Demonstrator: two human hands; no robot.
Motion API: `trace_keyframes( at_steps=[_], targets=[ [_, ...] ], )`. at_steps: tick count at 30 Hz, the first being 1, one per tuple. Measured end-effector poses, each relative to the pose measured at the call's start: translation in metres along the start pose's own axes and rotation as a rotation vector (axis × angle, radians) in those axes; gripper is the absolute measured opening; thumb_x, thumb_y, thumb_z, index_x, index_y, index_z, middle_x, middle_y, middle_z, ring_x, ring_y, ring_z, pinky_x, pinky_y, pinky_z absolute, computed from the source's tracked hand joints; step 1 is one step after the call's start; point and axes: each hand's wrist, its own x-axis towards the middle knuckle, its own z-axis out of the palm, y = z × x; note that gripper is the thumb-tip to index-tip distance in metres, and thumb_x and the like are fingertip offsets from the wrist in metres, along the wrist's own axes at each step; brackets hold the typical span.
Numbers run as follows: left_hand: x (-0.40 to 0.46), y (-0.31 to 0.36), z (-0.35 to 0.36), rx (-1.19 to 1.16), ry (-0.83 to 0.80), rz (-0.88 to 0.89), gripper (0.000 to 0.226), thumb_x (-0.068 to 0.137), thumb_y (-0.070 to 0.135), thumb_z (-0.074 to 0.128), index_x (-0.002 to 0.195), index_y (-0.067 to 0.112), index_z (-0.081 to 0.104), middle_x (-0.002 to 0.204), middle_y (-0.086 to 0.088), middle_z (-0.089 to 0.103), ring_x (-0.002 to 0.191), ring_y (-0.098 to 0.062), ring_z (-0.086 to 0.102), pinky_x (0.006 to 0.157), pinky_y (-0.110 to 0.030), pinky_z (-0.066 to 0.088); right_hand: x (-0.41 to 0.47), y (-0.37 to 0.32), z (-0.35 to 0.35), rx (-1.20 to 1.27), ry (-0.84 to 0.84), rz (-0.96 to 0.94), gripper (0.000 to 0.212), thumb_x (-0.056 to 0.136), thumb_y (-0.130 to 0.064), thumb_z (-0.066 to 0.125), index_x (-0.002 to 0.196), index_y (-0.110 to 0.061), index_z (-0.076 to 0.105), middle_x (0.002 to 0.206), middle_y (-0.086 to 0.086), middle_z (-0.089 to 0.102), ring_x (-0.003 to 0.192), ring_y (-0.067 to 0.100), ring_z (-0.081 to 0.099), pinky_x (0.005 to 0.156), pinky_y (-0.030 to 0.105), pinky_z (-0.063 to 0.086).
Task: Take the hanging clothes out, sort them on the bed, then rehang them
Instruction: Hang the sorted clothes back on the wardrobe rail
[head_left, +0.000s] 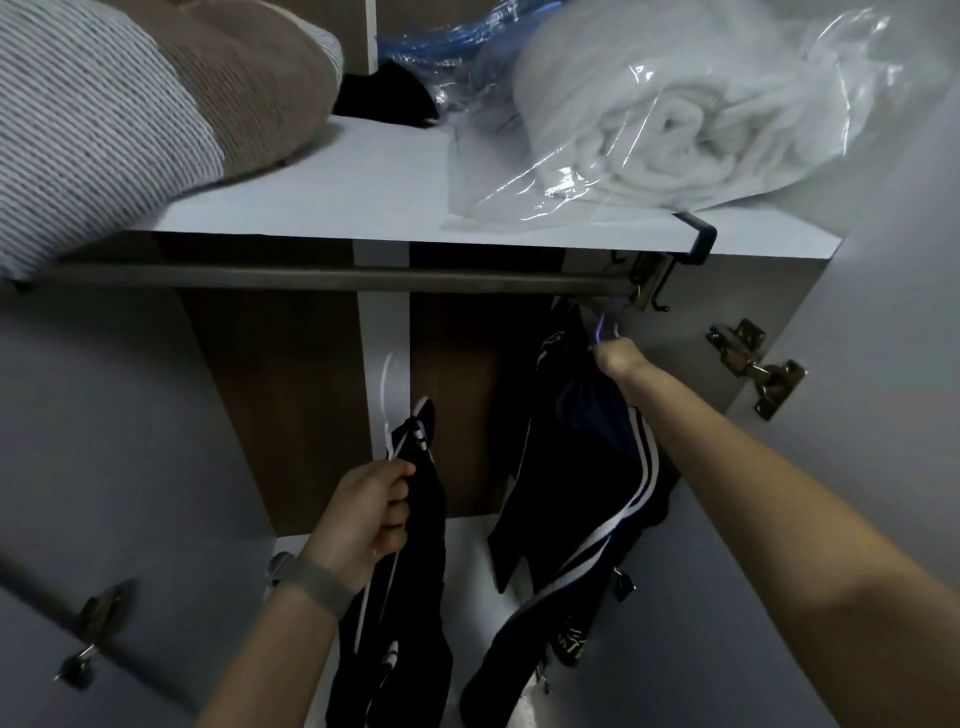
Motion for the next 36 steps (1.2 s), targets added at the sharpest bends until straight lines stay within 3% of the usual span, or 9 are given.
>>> trace_keyframes(
  at_steps=[2, 5, 14, 20, 24, 25, 27, 30, 36],
  targets=[
    [0.0, 0.001, -0.005, -0.001, 0.017, 0.019, 0.018, 0.098, 0.015, 0.039, 0.087, 0.013, 0.052, 0.046, 0.01, 0.031, 0.035, -0.003, 0.023, 0.036, -0.013, 0.014, 0.011, 0.006, 0.009, -0.051, -0.013, -0.002, 0.036, 0.097, -0.013, 0.042, 0.129, 0.003, 0.049, 0.122, 0.013, 0.056, 0.111, 0.034, 0.055, 0.095, 0.038, 0.045],
    [0.002, 0.002, -0.01, -0.007, 0.051, 0.041, 0.02, 0.099, 0.014, 0.037, 0.087, 0.013, 0.053, 0.044, 0.011, 0.032, 0.034, -0.003, 0.024, 0.034, -0.013, 0.015, 0.017, 0.006, 0.017, -0.173, -0.018, 0.002, 0.035, 0.098, -0.015, 0.043, 0.121, 0.01, 0.052, 0.104, 0.018, 0.054, 0.088, 0.032, 0.055, 0.077, 0.033, 0.038],
    [0.008, 0.003, -0.005, -0.014, 0.099, 0.062, 0.021, 0.098, 0.011, 0.037, 0.085, 0.013, 0.054, 0.049, 0.008, 0.031, 0.033, -0.002, 0.024, 0.033, -0.011, 0.017, 0.028, 0.026, 0.016, -0.413, 0.096, -0.058, 0.032, 0.092, -0.008, 0.045, 0.118, 0.009, 0.054, 0.123, 0.029, 0.056, 0.113, 0.042, 0.053, 0.085, 0.035, 0.043],
    [0.016, 0.003, 0.0, -0.021, 0.096, 0.046, 0.02, 0.099, 0.011, 0.038, 0.088, 0.013, 0.054, 0.053, 0.006, 0.031, 0.033, -0.002, 0.025, 0.032, -0.011, 0.018, 0.011, 0.041, 0.018, -0.581, 0.074, -0.121, 0.042, 0.093, -0.012, 0.043, 0.131, 0.001, 0.036, 0.129, 0.028, 0.051, 0.12, 0.042, 0.048, 0.095, 0.042, 0.041],
    [0.026, 0.004, 0.012, -0.056, 0.089, 0.046, 0.019, 0.098, 0.009, 0.036, 0.096, 0.012, 0.054, 0.06, 0.003, 0.032, 0.035, -0.002, 0.026, 0.032, -0.013, 0.019, -0.041, 0.05, 0.037, -0.82, 0.379, -0.457, 0.063, 0.089, -0.029, 0.054, 0.144, -0.008, 0.03, 0.123, 0.021, 0.047, 0.112, 0.04, 0.044, 0.091, 0.047, 0.039],
    [0.029, 0.004, 0.016, -0.069, 0.083, 0.052, 0.019, 0.097, 0.007, 0.035, 0.098, 0.012, 0.054, 0.061, 0.003, 0.032, 0.036, -0.002, 0.027, 0.032, -0.014, 0.02, -0.063, 0.052, 0.048, -0.746, 0.394, -0.59, 0.059, 0.087, -0.034, 0.054, 0.139, -0.012, 0.038, 0.117, 0.018, 0.05, 0.106, 0.037, 0.046, 0.088, 0.045, 0.04],
    [0.035, 0.005, 0.027, -0.081, 0.066, 0.059, 0.019, 0.097, 0.007, 0.035, 0.095, 0.014, 0.052, 0.064, 0.003, 0.033, 0.042, -0.004, 0.03, 0.035, -0.016, 0.024, -0.122, 0.052, 0.07, -0.463, 0.041, -0.616, 0.044, 0.086, -0.048, 0.052, 0.123, -0.023, 0.049, 0.105, 0.005, 0.056, 0.097, 0.025, 0.052, 0.084, 0.037, 0.043],
    [0.04, 0.007, 0.044, -0.092, 0.019, 0.091, 0.016, 0.099, 0.014, 0.037, 0.085, 0.018, 0.046, 0.07, 0.002, 0.033, 0.056, -0.008, 0.031, 0.049, -0.021, 0.028, -0.198, 0.052, 0.093, -0.127, -0.554, -0.217, 0.042, 0.081, -0.053, 0.063, 0.106, -0.022, 0.053, 0.088, -0.006, 0.059, 0.077, 0.008, 0.057, 0.066, 0.022, 0.044],
    [0.038, 0.016, 0.072, -0.206, -0.184, 0.194, 0.018, 0.097, 0.009, 0.042, 0.115, 0.011, 0.046, 0.09, -0.003, 0.051, 0.08, -0.013, 0.055, 0.073, -0.027, 0.049, -0.196, 0.071, 0.102, -0.044, -0.167, -0.485, 0.008, 0.094, -0.023, 0.055, 0.087, -0.024, 0.054, 0.076, -0.008, 0.061, 0.071, 0.001, 0.058, 0.068, 0.015, 0.045]
  ],
)
